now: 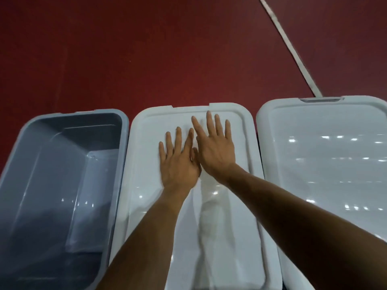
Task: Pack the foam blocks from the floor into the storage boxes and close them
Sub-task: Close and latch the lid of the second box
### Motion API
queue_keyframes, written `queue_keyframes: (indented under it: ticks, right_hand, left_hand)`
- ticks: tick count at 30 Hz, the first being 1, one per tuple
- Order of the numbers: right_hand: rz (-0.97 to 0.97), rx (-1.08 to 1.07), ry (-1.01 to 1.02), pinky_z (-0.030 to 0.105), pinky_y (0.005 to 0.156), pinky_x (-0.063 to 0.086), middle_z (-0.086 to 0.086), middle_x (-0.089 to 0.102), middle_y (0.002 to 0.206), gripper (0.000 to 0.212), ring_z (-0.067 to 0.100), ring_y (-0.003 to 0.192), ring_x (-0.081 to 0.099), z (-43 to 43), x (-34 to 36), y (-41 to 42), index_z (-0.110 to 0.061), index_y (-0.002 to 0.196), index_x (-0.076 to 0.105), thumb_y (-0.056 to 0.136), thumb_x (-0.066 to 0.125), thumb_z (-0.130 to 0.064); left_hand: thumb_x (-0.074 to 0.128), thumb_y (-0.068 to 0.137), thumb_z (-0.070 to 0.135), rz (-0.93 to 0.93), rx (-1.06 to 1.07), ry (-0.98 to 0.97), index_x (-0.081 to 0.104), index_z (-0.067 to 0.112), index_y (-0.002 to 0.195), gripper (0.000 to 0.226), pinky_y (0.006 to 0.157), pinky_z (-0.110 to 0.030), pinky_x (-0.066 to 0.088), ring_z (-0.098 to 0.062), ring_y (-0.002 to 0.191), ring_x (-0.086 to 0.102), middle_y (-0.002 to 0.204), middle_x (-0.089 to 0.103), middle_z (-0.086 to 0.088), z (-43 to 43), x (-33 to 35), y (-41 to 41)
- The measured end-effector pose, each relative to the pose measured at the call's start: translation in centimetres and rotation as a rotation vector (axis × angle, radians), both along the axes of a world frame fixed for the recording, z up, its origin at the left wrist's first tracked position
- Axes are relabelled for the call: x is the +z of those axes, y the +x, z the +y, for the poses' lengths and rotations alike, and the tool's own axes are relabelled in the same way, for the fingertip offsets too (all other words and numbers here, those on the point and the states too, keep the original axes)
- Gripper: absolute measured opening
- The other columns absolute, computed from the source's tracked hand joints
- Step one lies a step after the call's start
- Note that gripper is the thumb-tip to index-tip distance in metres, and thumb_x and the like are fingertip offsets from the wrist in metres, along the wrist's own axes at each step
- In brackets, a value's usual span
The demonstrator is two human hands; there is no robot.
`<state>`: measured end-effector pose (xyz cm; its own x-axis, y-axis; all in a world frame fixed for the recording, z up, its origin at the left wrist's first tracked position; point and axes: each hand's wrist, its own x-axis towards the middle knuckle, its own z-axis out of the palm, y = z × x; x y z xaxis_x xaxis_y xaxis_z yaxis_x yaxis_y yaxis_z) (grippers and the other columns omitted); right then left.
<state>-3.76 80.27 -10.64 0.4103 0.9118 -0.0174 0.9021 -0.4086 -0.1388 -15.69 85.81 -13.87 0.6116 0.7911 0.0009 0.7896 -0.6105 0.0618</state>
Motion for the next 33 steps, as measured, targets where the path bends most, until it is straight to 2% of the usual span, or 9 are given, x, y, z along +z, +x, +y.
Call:
queue_keyframes:
  ticks: [3, 8, 10, 14, 17, 23, 28, 31, 33]
  right_hand:
    - [0.032, -0.104, 0.025, 0.057, 0.123, 0.001, 0.014, -0.003, 0.167, 0.070, 0.037, 0.154, -0.005, 6.3, 1.8, 2.1, -0.024, 0.161, 0.000, 0.103, 0.015, -0.061]
    - [0.139, -0.103, -0.237, 0.059, 0.122, 0.002, 0.019, -0.004, 0.166, 0.116, 0.041, 0.153, -0.002, 12.5, 2.6, 5.3, -0.022, 0.160, -0.001, 0.075, 0.030, -0.094]
    - [0.161, -0.065, -0.401, 0.066, 0.118, 0.004, 0.018, 0.017, 0.165, 0.119, 0.045, 0.151, 0.011, 13.3, 2.6, 5.7, -0.023, 0.158, 0.020, 0.068, 0.024, -0.100]
    - [0.318, 0.007, -0.550, 0.070, 0.112, 0.020, 0.002, 0.059, 0.141, 0.117, 0.038, 0.135, 0.047, 15.0, 2.9, 7.1, -0.026, 0.128, 0.061, 0.050, 0.030, -0.107]
    - [0.228, -0.006, -0.530, 0.064, 0.108, 0.030, 0.001, 0.067, 0.120, 0.109, 0.036, 0.119, 0.058, 15.2, 2.4, 7.3, -0.022, 0.114, 0.062, 0.053, 0.032, -0.107]
    - [0.107, 0.017, -0.342, 0.064, 0.110, 0.030, 0.013, 0.056, 0.135, 0.121, 0.038, 0.127, 0.051, 14.6, 1.5, 6.9, -0.012, 0.140, 0.041, 0.060, 0.029, -0.103]
    - [0.084, 0.063, -0.102, 0.056, 0.112, 0.034, 0.008, 0.063, 0.112, 0.091, 0.031, 0.112, 0.060, 13.6, 0.8, 6.0, -0.011, 0.132, 0.038, 0.078, 0.050, -0.084]
    - [0.065, 0.044, 0.017, 0.047, 0.108, 0.040, 0.005, 0.064, 0.105, 0.083, 0.027, 0.102, 0.061, 12.9, 0.1, 5.3, -0.015, 0.124, 0.041, 0.079, 0.046, -0.085]
    - [0.052, 0.050, 0.026, 0.050, 0.114, 0.032, 0.006, 0.065, 0.114, 0.084, 0.030, 0.111, 0.060, 12.8, -0.4, 5.0, -0.016, 0.134, 0.040, 0.083, 0.042, -0.083]
  left_hand:
    - [0.016, 0.102, 0.062, -0.054, -0.007, -0.022, 0.001, 0.033, 0.161, 0.067, 0.122, -0.057, 0.003, -0.028, 0.154, -0.012, 0.168, -0.005, 0.001, -0.2, 0.5, -0.2]
    - [0.018, 0.103, 0.059, -0.147, 0.000, -0.056, -0.001, 0.036, 0.160, 0.065, 0.122, -0.057, 0.004, -0.023, 0.154, -0.012, 0.168, -0.007, 0.006, -0.1, 1.0, 0.2]
    - [0.019, 0.103, 0.058, -0.128, 0.003, -0.030, -0.001, 0.036, 0.160, 0.065, 0.122, -0.057, 0.007, -0.024, 0.154, -0.011, 0.168, -0.005, 0.006, 0.0, 0.9, 0.4]
    - [0.020, 0.103, 0.057, -0.099, 0.004, -0.037, -0.001, 0.035, 0.160, 0.064, 0.121, -0.057, 0.006, -0.025, 0.154, -0.012, 0.168, -0.009, 0.006, -0.1, 0.7, 0.2]
    - [0.018, 0.103, 0.059, -0.091, 0.014, -0.038, -0.002, 0.035, 0.160, 0.065, 0.121, -0.057, 0.007, -0.025, 0.154, -0.013, 0.168, -0.009, 0.006, 0.0, 0.6, 0.3]
    - [0.018, 0.102, 0.061, -0.060, 0.012, -0.004, -0.001, 0.035, 0.160, 0.066, 0.122, -0.057, 0.004, -0.027, 0.154, -0.010, 0.168, -0.006, 0.003, 0.2, 0.3, 0.2]
    - [0.013, 0.101, 0.063, -0.035, 0.013, 0.004, 0.000, 0.035, 0.160, 0.067, 0.122, -0.057, 0.003, -0.029, 0.155, -0.006, 0.169, -0.002, 0.000, 0.4, 0.1, 0.3]
    - [0.012, 0.101, 0.063, 0.004, 0.010, 0.018, 0.002, 0.033, 0.161, 0.067, 0.122, -0.057, 0.003, -0.032, 0.154, -0.004, 0.169, 0.001, -0.002, 0.6, -0.1, 0.2]
    - [0.011, 0.101, 0.063, 0.024, 0.010, 0.026, 0.001, 0.033, 0.161, 0.067, 0.122, -0.057, 0.003, -0.032, 0.154, -0.005, 0.169, -0.001, -0.002, 0.5, -0.1, 0.3]
